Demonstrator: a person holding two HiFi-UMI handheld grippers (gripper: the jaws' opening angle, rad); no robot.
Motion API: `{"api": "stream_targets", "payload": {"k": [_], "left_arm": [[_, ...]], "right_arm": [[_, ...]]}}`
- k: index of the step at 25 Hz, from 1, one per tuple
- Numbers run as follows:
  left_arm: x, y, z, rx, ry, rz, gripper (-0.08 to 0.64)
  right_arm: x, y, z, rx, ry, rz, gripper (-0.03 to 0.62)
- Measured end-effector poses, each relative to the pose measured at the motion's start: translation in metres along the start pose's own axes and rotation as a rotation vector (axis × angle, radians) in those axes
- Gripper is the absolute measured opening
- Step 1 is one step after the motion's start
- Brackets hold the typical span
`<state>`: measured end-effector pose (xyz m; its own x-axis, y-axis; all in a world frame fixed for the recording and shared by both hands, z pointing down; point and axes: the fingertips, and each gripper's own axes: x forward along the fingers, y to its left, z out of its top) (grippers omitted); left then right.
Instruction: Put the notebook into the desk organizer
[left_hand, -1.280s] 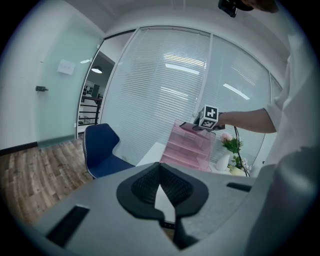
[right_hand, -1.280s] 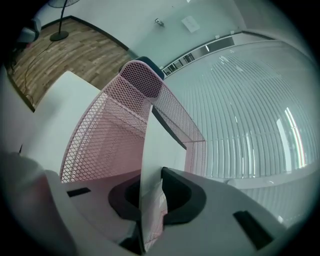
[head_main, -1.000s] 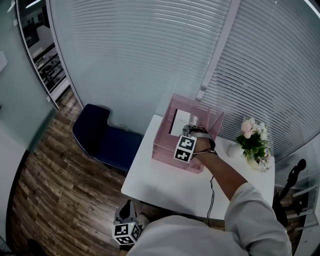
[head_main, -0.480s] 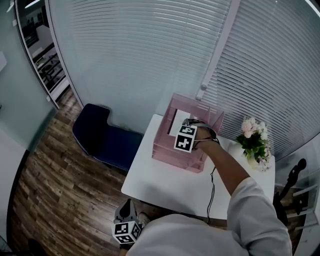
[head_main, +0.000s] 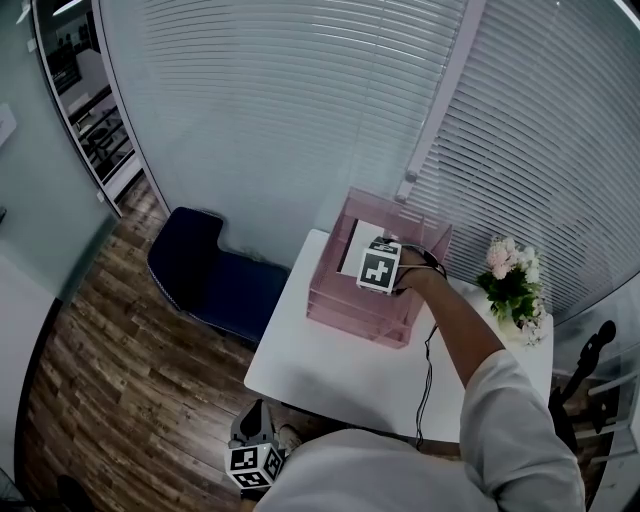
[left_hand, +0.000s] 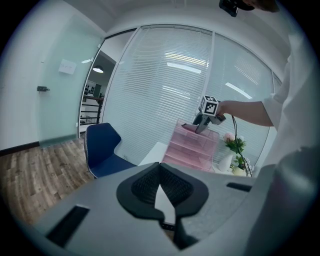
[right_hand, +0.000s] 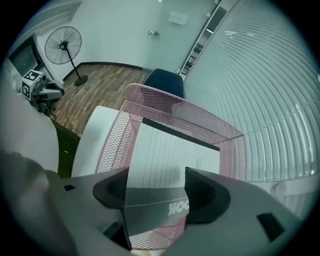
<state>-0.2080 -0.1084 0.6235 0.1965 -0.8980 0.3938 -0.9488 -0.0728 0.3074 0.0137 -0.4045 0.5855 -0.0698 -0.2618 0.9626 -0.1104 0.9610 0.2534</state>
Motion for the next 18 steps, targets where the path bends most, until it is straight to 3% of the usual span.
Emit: {"api": "stream_targets", "payload": {"k": [10, 18], "left_arm": [[0.005, -0.004, 0.0, 0.008, 0.006, -0.001, 0.008], [0.008, -0.011, 0.001, 0.021, 0.005, -0.012, 0.008]], "right_arm": [[-0.004, 0.004, -0.001, 0.059, -0.061, 0.094, 0.33], [-0.02, 0.0, 0.003, 0.097, -0.149, 0.057, 0.33]]}}
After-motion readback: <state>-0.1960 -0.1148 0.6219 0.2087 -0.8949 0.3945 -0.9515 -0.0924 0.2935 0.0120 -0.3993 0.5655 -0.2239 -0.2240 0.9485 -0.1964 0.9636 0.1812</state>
